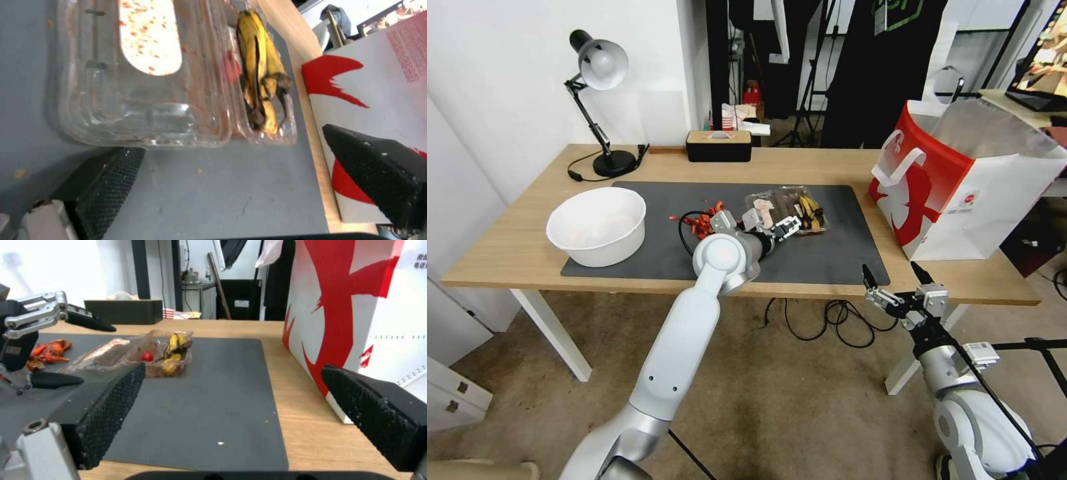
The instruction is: Close the disposable takeout box, then place it into the delivery bag.
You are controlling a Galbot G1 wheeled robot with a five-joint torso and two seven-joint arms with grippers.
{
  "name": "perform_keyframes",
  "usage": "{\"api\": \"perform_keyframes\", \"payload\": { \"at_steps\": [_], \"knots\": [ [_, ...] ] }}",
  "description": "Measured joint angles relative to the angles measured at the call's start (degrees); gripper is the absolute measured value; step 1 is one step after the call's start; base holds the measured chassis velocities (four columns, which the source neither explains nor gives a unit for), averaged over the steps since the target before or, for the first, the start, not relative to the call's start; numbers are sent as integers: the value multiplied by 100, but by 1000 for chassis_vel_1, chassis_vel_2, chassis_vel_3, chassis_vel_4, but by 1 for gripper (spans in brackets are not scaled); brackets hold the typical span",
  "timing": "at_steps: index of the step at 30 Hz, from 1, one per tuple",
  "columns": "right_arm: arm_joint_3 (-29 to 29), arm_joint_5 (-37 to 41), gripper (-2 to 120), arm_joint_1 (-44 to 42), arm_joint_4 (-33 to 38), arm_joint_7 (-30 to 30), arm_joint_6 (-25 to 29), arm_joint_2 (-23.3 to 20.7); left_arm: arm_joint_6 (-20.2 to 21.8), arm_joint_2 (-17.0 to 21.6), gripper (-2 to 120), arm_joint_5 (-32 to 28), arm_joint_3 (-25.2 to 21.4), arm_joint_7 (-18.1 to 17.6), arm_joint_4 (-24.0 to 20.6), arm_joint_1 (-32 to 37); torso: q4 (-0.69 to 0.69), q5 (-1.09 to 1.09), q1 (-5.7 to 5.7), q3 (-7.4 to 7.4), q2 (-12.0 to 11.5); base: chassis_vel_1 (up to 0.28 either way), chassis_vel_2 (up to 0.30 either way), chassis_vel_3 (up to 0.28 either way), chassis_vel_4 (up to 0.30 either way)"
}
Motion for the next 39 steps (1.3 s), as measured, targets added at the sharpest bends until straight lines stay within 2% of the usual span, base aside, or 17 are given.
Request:
{"api": "perform_keyframes", "payload": {
  "at_steps": [11, 20, 25, 33, 39],
  "knots": [
    [-18, -28, 100, 15, 1, -8, -5, 39, -76, 155, 100, 181, -55, 161, 68, -115, 5, 2, 3, 3, -3, 0, 0, 0, 0],
    [-32, -42, 100, 27, -15, -10, -5, 61, -241, 180, 100, 273, -35, 509, 22, -276, 3, 1, 4, 2, -3, 0, 0, 0, 0],
    [23, -40, 100, 16, -39, -11, -5, 35, -324, 46, 100, 288, 50, 795, 104, -431, 2, 1, 2, 1, -2, 0, 0, 0, 0],
    [107, -21, 100, -44, -49, -11, 14, 34, -336, -219, 100, 399, 309, 839, 276, -737, -1, 1, 1, 0, -1, 0, 0, 0, 0],
    [159, 2, 100, -59, -48, -11, 27, 9, -333, -229, 100, 551, 499, 913, 463, -912, 2, 0, 1, 0, 0, 0, 0, 0, 0]
  ]
}}
